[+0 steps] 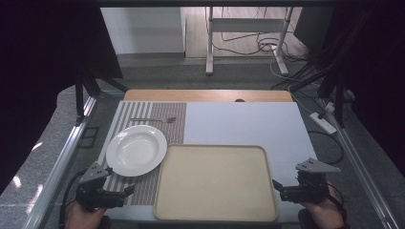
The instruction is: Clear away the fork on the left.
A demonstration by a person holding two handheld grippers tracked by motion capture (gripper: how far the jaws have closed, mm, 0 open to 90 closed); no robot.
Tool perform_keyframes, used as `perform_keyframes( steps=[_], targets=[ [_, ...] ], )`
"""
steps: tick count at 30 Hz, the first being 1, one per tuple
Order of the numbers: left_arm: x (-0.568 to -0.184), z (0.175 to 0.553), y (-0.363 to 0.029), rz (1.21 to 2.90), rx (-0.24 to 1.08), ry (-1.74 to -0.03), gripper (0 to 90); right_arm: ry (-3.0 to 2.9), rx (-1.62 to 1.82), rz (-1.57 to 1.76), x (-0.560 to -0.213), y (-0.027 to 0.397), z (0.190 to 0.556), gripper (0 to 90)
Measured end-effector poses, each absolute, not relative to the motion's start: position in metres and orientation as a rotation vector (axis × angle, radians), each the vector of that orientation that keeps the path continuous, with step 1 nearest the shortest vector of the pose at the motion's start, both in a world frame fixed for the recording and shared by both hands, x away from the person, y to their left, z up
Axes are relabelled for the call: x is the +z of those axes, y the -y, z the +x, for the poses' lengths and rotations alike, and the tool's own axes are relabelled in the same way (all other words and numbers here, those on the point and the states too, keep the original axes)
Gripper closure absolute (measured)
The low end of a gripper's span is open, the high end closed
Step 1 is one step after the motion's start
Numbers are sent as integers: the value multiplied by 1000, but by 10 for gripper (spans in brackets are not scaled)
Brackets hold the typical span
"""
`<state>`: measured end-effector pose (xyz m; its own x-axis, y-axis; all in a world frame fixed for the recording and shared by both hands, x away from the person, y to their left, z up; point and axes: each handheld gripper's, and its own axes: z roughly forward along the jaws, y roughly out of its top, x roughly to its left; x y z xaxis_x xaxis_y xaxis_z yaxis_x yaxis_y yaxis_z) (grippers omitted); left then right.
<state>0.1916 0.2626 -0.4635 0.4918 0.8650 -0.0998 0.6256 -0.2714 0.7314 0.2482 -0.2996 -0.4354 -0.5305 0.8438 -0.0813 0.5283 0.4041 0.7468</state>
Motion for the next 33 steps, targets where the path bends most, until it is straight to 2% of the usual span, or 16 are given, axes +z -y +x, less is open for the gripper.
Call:
perform_keyframes(
  steps=[33],
  targets=[
    [-464,203,-265,1990,337,-1265,0,-2219,954,1176,-435,302,248,0]
  ],
)
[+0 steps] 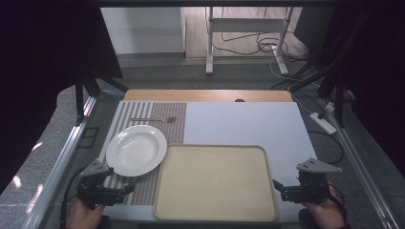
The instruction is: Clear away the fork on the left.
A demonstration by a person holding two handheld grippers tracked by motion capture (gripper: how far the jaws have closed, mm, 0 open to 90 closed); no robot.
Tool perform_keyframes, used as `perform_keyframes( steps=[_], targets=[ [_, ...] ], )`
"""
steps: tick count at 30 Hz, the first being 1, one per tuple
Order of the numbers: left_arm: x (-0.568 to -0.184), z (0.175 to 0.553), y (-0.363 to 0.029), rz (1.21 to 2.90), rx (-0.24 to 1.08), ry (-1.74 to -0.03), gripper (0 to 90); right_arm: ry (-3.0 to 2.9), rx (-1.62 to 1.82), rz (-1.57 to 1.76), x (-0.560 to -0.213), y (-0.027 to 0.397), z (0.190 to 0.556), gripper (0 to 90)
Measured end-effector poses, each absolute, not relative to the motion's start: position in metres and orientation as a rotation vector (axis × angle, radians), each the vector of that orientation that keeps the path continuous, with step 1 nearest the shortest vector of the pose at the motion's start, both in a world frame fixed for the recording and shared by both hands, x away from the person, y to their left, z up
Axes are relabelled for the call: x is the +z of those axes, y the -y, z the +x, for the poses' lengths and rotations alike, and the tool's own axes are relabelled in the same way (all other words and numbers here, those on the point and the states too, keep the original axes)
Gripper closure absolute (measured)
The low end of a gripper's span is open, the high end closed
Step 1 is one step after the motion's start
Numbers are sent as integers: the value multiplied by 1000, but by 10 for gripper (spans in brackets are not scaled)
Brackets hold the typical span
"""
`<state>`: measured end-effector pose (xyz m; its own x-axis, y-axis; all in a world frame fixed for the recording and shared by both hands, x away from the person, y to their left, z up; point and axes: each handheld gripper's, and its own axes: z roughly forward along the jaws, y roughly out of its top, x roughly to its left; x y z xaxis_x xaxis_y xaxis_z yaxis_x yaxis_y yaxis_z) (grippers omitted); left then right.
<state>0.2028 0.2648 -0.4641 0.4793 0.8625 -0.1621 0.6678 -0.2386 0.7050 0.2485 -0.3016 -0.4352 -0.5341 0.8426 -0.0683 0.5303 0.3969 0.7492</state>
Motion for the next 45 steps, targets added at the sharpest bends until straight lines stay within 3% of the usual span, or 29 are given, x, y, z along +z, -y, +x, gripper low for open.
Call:
perform_keyframes(
  steps=[18,27,45],
  targets=[
    [-471,229,-261,2036,368,-1245,0,-2225,941,1175,-436,301,249,0],
    [-476,245,-259,2024,311,-1266,0,-2230,936,1175,-436,300,249,0],
    [-480,300,-249,2086,285,-1250,0,-2238,926,1175,-436,299,250,0]
  ],
)
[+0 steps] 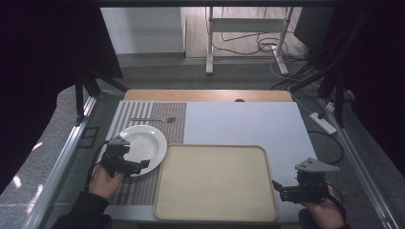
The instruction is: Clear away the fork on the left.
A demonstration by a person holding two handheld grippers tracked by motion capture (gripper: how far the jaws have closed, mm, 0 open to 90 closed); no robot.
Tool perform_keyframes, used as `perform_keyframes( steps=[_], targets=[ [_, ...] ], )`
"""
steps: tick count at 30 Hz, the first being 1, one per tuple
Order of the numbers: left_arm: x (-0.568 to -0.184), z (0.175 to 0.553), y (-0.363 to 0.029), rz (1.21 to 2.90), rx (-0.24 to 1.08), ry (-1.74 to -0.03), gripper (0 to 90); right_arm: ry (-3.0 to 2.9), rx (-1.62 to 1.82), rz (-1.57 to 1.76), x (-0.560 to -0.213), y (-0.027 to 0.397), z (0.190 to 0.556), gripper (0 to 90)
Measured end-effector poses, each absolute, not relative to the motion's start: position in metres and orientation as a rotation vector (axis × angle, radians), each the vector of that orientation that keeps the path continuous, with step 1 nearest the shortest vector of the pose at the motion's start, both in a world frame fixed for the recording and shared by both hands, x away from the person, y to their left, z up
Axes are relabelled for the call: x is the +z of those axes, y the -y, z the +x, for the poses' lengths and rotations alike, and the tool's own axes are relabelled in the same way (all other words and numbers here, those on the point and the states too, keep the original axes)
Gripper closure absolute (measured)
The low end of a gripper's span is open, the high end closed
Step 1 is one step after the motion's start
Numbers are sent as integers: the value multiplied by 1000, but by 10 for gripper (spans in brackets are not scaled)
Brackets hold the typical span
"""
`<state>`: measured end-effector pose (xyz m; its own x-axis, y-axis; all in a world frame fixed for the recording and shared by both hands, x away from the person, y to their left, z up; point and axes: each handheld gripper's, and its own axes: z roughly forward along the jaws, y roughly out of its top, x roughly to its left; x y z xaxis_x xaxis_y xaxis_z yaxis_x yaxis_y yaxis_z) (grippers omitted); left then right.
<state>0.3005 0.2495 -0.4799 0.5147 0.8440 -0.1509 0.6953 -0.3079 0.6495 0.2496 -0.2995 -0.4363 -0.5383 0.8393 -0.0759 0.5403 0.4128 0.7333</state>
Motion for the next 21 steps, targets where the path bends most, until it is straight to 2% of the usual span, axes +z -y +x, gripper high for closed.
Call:
perform_keyframes(
  steps=[11,21],
  targets=[
    [-483,335,-245,2117,354,-1259,0,-2233,927,1185,-436,300,250,0],
    [-487,363,-243,2142,342,-1262,0,-2234,925,1185,-437,300,250,0]
  ],
)
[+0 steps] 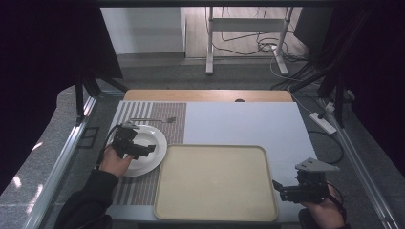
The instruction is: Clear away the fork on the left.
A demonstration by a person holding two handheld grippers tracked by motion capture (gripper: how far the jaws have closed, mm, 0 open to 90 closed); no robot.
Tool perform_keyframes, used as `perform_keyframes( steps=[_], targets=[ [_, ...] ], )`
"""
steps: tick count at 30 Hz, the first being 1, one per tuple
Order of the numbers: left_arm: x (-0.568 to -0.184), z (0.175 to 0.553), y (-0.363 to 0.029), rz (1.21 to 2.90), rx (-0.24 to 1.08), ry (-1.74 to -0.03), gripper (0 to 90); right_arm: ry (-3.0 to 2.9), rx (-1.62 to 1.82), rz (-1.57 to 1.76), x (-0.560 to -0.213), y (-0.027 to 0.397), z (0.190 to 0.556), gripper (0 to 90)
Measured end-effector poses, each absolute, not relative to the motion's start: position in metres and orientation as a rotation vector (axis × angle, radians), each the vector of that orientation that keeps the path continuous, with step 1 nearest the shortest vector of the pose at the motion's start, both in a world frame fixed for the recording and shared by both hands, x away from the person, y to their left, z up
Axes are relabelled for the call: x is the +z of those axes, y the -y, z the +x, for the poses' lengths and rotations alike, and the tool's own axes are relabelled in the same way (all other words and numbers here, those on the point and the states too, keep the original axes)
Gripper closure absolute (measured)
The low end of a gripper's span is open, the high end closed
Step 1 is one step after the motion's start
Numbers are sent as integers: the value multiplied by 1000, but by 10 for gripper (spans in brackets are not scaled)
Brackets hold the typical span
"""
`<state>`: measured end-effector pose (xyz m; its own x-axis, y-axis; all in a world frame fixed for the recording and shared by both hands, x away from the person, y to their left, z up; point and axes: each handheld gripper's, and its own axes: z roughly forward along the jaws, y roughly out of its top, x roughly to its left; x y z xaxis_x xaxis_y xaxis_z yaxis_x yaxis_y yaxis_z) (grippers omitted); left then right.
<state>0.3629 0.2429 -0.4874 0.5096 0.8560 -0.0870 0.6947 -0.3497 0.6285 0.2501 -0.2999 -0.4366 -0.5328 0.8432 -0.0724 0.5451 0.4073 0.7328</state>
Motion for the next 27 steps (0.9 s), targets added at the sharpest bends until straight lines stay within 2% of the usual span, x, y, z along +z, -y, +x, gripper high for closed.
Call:
perform_keyframes(
  steps=[27],
  targets=[
    [-498,432,-244,2149,290,-1286,0,-2239,918,1186,-437,300,250,0]
  ],
)
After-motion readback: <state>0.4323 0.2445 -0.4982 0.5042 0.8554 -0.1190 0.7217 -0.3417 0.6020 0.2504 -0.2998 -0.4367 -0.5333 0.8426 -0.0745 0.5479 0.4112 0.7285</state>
